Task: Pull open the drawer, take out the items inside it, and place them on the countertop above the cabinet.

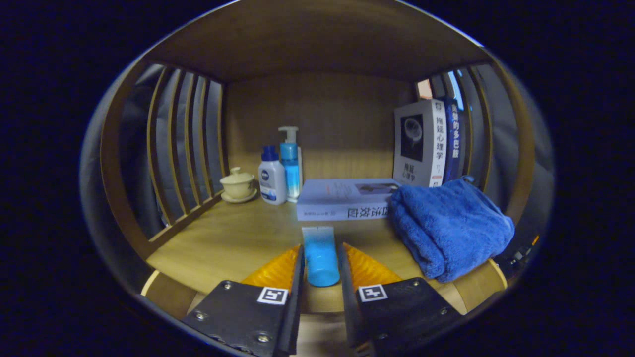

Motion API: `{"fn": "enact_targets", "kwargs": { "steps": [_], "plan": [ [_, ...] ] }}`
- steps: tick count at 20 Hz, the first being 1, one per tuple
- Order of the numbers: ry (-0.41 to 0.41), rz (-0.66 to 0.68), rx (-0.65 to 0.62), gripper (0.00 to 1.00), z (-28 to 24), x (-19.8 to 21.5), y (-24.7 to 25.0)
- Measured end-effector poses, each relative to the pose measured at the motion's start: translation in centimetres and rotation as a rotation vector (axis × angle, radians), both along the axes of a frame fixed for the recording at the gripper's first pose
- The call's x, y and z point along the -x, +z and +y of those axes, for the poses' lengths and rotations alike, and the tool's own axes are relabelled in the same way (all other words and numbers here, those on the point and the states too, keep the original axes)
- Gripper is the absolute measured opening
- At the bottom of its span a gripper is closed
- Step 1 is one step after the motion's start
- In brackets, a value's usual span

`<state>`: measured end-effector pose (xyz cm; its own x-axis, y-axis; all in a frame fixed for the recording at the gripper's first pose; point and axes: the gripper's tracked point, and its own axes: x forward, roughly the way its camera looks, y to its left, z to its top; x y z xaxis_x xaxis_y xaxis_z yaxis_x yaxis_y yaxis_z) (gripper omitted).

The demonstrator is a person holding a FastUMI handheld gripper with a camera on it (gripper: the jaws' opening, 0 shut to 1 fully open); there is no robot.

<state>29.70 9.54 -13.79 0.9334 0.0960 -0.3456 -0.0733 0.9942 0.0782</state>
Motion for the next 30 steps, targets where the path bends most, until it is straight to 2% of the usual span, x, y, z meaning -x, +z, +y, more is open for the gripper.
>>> {"fn": "enact_targets", "kwargs": {
  "steps": [4, 6, 11, 16, 30],
  "plan": [
    [-0.013, -0.041, -0.002, 0.38, -0.1, 0.4, 0.8],
    [-0.013, -0.048, -0.003, 0.48, -0.3, 0.4, 1.0],
    [-0.044, -0.157, -0.015, 0.6, -1.0, 1.0, 3.4],
    [-0.041, -0.26, -0.035, 0.6, -0.9, 2.0, 5.6],
    [-0.029, -0.244, -0.034, 0.6, -0.7, 1.8, 5.1]
  ]
}}
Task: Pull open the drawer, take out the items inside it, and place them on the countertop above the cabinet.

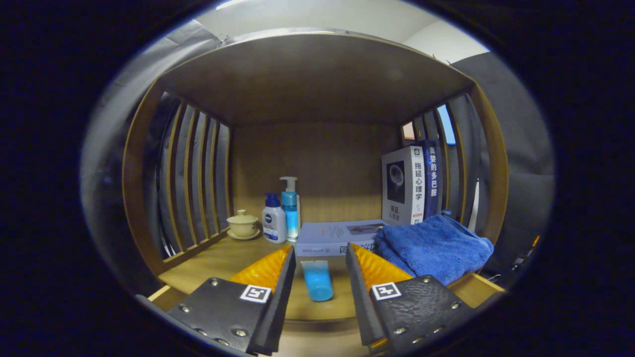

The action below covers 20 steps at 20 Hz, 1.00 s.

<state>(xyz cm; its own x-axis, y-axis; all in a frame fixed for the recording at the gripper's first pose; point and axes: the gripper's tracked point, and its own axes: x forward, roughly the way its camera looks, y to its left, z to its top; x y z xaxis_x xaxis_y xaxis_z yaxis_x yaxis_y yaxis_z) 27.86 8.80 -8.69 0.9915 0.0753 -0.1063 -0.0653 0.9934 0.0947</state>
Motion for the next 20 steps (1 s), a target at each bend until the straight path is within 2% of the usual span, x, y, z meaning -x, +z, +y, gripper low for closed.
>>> {"fn": "enact_targets", "kwargs": {
  "steps": [20],
  "plan": [
    [0.012, -0.001, -0.002, 0.59, 0.12, 0.04, -0.11]
  ]
}}
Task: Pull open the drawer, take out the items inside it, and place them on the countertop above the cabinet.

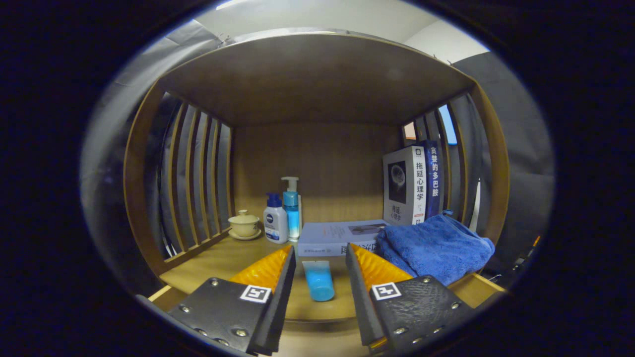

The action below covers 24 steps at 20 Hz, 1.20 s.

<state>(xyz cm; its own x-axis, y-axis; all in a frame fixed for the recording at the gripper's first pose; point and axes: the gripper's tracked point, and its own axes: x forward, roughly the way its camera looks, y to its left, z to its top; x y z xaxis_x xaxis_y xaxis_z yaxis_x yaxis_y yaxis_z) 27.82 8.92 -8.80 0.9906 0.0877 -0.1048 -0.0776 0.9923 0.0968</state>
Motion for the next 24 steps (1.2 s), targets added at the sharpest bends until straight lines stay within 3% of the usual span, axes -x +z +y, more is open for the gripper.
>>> {"fn": "enact_targets", "kwargs": {
  "steps": [24],
  "plan": [
    [0.006, -0.007, -0.003, 0.6, 0.12, 0.18, 0.13]
  ]
}}
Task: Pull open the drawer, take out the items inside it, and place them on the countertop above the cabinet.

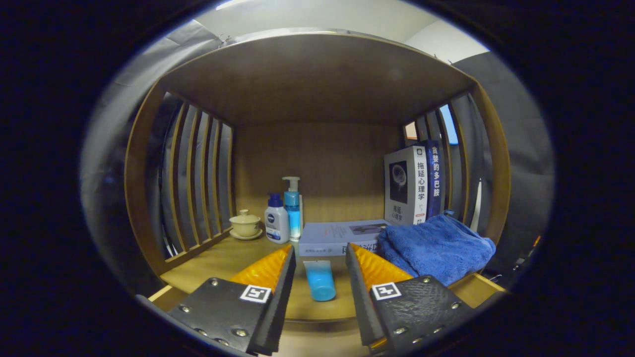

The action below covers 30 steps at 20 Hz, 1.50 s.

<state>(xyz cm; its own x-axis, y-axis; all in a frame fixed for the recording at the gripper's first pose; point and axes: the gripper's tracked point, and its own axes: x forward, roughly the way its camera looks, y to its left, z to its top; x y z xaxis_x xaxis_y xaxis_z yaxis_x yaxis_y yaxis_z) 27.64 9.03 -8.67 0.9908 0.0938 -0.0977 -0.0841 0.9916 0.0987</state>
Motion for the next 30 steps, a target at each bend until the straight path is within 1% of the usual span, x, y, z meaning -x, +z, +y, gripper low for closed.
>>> {"fn": "enact_targets", "kwargs": {
  "steps": [3, 5, 7, 9, 10, 12, 15, 16, 20, 22, 25, 28, 30],
  "plan": [
    [0.0, -0.045, -0.008, 0.6, 0.0, 0.3, 0.9],
    [0.017, -0.084, -0.012, 0.59, 0.2, 0.7, 1.7],
    [0.014, -0.056, -0.02, 0.6, -0.4, 2.0, 1.5],
    [0.026, -0.091, -0.088, 0.6, -0.8, 4.1, 4.0],
    [0.027, -0.109, -0.094, 0.59, -1.7, 5.5, 5.0],
    [0.015, -0.137, -0.063, 0.6, -4.2, 8.6, 6.6],
    [-0.011, -0.139, -0.029, 0.61, -7.0, 13.6, 7.4],
    [-0.015, -0.129, -0.022, 0.61, -7.6, 15.2, 7.1],
    [-0.032, -0.059, 0.014, 0.74, -8.8, 20.9, 3.9],
    [-0.015, -0.02, 0.009, 0.8, -7.7, 23.2, 1.6],
    [-0.002, 0.058, 0.02, 0.9, -6.8, 25.1, -2.4],
    [0.003, 0.13, 0.004, 0.99, -5.7, 25.5, -5.7],
    [-0.002, 0.155, 0.003, 0.99, -5.6, 25.0, -6.8]
  ]
}}
